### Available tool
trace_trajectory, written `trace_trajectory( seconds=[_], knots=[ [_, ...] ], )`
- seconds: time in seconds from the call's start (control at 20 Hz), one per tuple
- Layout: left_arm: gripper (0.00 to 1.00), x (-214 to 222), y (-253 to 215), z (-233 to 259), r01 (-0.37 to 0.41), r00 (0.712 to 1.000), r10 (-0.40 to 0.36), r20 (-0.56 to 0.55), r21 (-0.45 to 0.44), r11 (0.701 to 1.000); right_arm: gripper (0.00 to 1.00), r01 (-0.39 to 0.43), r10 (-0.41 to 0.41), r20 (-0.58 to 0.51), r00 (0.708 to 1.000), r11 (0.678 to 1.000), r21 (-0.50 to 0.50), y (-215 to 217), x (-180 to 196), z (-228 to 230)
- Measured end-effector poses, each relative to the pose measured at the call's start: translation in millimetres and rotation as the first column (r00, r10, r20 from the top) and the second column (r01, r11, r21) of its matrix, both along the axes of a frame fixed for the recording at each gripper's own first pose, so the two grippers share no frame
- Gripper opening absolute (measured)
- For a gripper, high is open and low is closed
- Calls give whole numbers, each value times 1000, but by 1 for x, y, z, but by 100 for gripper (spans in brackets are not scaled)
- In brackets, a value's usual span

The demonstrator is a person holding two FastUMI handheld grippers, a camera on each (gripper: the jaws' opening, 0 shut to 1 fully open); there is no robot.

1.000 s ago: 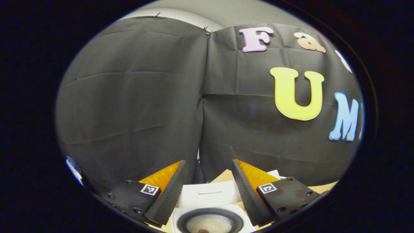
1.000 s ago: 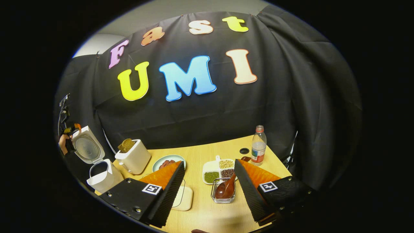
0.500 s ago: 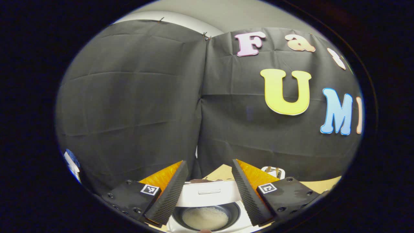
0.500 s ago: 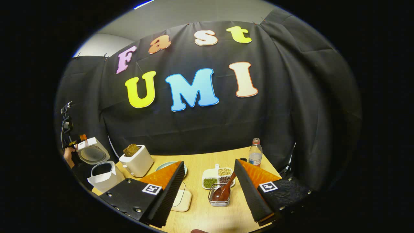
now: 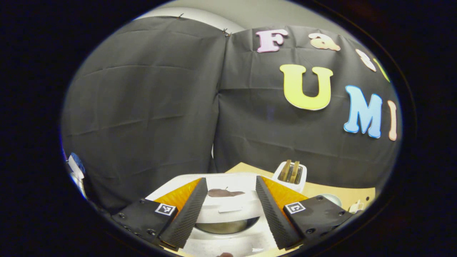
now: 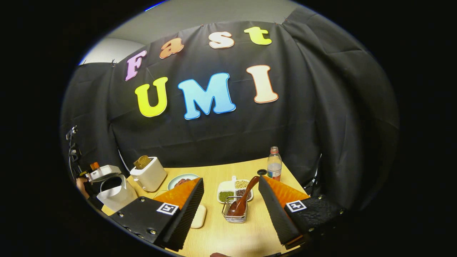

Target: Close the left gripper, press the button to open the rice cooker; take a wooden spoon from the chopstick holder with the right hand, scoop a spoonful of rice and pour it into the rice cooker, then put the wooden spoon back into the chopstick holder.

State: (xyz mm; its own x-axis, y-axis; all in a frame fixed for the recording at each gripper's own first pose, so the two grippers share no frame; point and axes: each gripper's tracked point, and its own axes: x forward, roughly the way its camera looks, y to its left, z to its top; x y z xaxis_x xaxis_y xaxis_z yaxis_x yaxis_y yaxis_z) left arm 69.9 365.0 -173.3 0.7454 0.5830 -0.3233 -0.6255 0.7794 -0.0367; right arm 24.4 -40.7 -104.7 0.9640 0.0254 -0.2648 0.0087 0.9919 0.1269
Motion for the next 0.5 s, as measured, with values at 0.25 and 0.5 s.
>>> trace_trajectory(
  seconds=[0.25,0.5],
  knots=[
    [92,-7,-11,-36,1,998,-3,-59,-36,999,94,-7,7,-28,1000,1000,-13,2,1,-9],
    [95,-13,-17,-61,22,995,-27,-94,-58,998,94,-34,33,-35,999,999,-21,14,6,-8]
  ],
)
